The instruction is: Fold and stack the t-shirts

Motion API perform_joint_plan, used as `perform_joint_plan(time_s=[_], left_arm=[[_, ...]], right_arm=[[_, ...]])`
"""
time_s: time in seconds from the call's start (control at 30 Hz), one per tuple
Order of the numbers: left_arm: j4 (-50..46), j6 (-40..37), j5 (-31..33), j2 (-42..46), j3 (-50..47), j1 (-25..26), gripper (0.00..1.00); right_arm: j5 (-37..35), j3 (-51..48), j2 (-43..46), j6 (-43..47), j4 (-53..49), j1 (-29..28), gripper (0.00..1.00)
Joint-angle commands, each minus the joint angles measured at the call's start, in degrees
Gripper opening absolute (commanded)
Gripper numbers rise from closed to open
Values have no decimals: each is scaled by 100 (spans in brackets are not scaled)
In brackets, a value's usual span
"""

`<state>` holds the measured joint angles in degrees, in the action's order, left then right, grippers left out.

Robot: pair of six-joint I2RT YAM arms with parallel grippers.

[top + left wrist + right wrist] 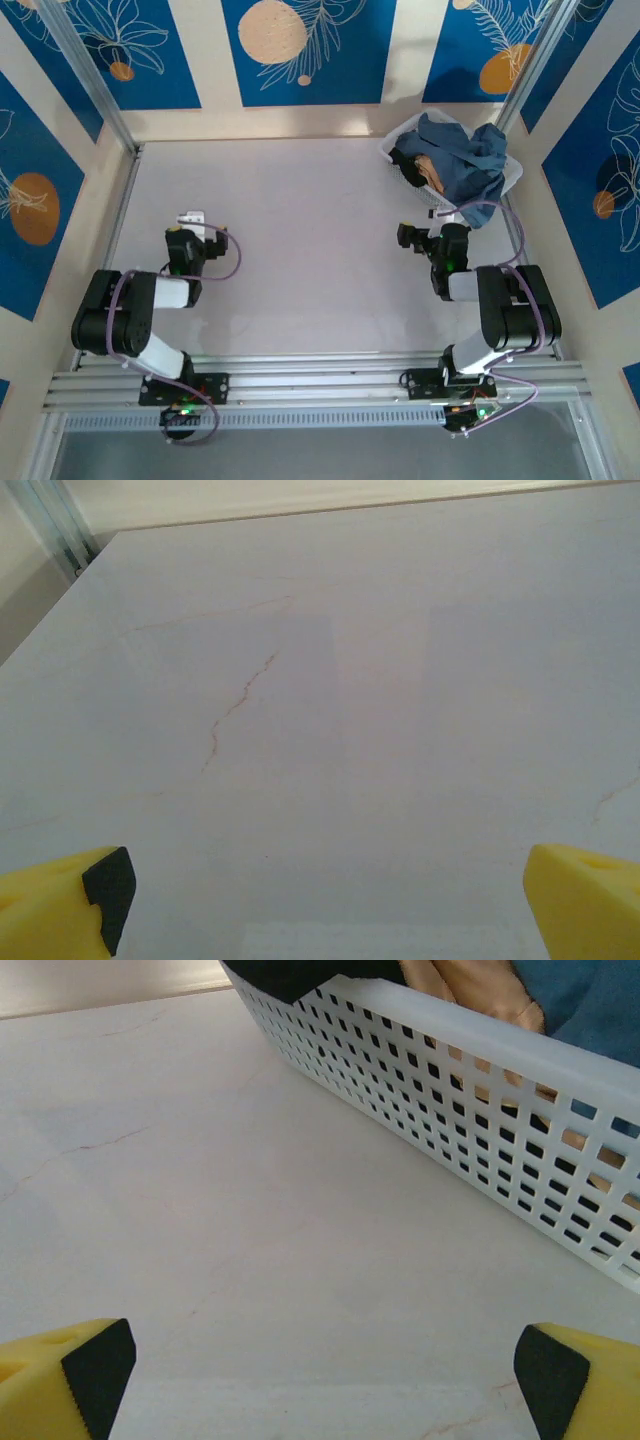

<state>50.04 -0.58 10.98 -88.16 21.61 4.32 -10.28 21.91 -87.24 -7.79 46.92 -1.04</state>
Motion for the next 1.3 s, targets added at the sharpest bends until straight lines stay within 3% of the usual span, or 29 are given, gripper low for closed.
perform_joint_plan(time_s=[0.0,0.53,0.6,0.63,0.7,0.77,0.8,0.87,0.9,0.93,1.0,1.13,1.27], left_arm=[[-3,-39,-83,18,20,61,100],[6,-30,-103,23,15,60,100],[-73,-90,-194,131,28,64,100],[-600,-191,-137,414,182,142,100],[-1702,-318,575,1039,583,444,100],[-1661,-148,1063,1657,655,661,100],[-2218,587,1622,1908,979,701,100],[-5912,2777,2334,2238,2472,609,100],[-6946,3625,2824,2144,3077,565,100],[-7215,3763,2406,1956,3399,370,100],[-7205,3693,1136,1601,3878,105,100],[-6816,3613,-466,1231,4522,322,100],[-6712,3649,-1590,1000,4866,619,100]], right_arm=[[80,129,7,120,48,33,99],[79,113,22,121,75,29,99],[-306,173,275,76,-178,-69,99],[-638,424,618,104,-930,-186,99],[-1201,1093,1208,25,-2182,-423,99],[-1204,1873,1460,-554,-3105,-438,99],[-989,2556,1377,-1091,-4024,-329,99],[-421,4136,941,-2590,-6412,-39,99],[-373,4719,641,-3143,-7041,91,99],[136,5038,450,-3179,-7018,227,99],[-259,5550,220,-3739,-7263,271,100],[-818,6336,-338,-4184,-7422,434,99],[-462,7124,-1149,-4735,-7742,864,99]])
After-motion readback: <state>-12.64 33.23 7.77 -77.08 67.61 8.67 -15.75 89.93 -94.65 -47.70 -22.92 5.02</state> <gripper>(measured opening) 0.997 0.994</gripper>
